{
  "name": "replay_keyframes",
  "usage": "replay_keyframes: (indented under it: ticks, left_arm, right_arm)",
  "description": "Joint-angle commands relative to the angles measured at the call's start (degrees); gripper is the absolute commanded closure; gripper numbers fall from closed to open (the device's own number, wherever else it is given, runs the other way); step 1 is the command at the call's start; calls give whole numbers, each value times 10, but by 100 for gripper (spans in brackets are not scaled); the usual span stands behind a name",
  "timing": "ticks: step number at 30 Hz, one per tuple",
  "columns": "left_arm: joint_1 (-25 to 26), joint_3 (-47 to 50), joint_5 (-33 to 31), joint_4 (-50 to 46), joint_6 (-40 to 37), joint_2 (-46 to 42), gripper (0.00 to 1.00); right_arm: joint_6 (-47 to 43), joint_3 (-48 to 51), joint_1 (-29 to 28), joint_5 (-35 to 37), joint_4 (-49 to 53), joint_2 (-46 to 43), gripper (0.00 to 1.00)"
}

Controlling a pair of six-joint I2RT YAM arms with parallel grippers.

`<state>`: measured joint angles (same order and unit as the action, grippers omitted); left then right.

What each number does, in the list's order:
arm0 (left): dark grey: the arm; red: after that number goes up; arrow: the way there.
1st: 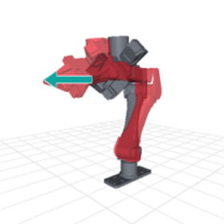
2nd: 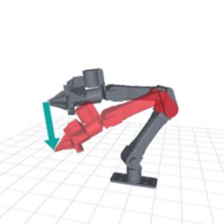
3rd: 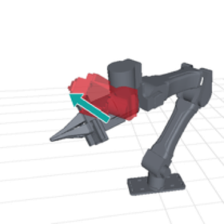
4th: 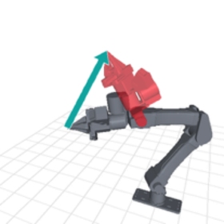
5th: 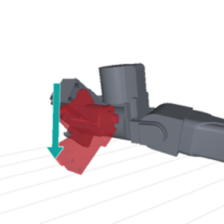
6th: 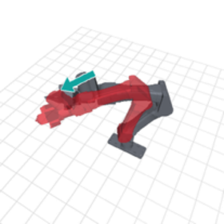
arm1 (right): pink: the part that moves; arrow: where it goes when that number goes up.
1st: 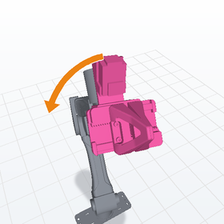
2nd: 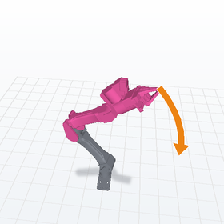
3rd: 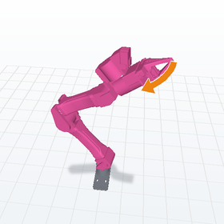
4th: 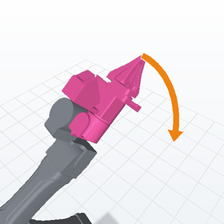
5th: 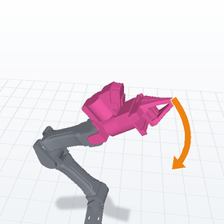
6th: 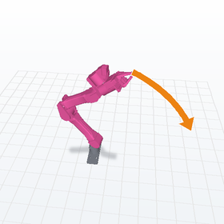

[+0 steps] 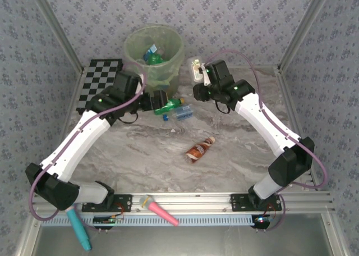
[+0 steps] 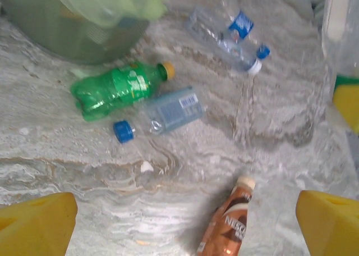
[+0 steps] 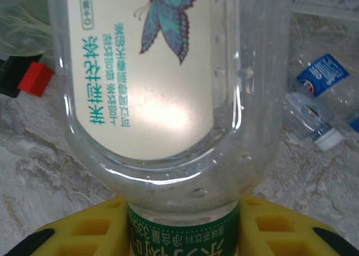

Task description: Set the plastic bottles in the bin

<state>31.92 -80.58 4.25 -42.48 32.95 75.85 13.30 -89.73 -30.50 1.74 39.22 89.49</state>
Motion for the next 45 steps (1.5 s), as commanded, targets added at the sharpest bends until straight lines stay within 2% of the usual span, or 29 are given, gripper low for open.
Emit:
replay_keyframes:
  ticks: [1, 8, 16, 19, 24, 31, 38, 45]
  left_arm:
    - [-1, 10, -10, -4, -25, 1, 0]
    - [0, 11, -8, -1, -25, 2, 0]
    - [-1, -11, -42, -22, -22, -9, 0]
    - [-15, -26, -61, -38, -9, -16, 0]
    - [-70, -34, -42, -47, 20, -38, 0]
    - [-110, -40, -47, -59, 17, -68, 0]
    - [-132, -31, -44, -67, 26, -90, 0]
    - [-139, -23, -42, -70, 33, -104, 0]
  right_arm:
    - [16, 15, 4, -8, -1, -22, 61]
    - [16, 22, 6, -4, -5, -28, 62]
    - [-8, -15, -6, -2, -13, -15, 61]
    - [-22, -61, -13, -1, -7, 7, 62]
    - [-41, -159, -19, -5, 9, 61, 63]
    - [-55, -308, -21, -17, 23, 151, 63]
    - [-57, -461, -25, -35, 18, 252, 63]
    - [-30, -542, -27, -49, -64, 323, 63]
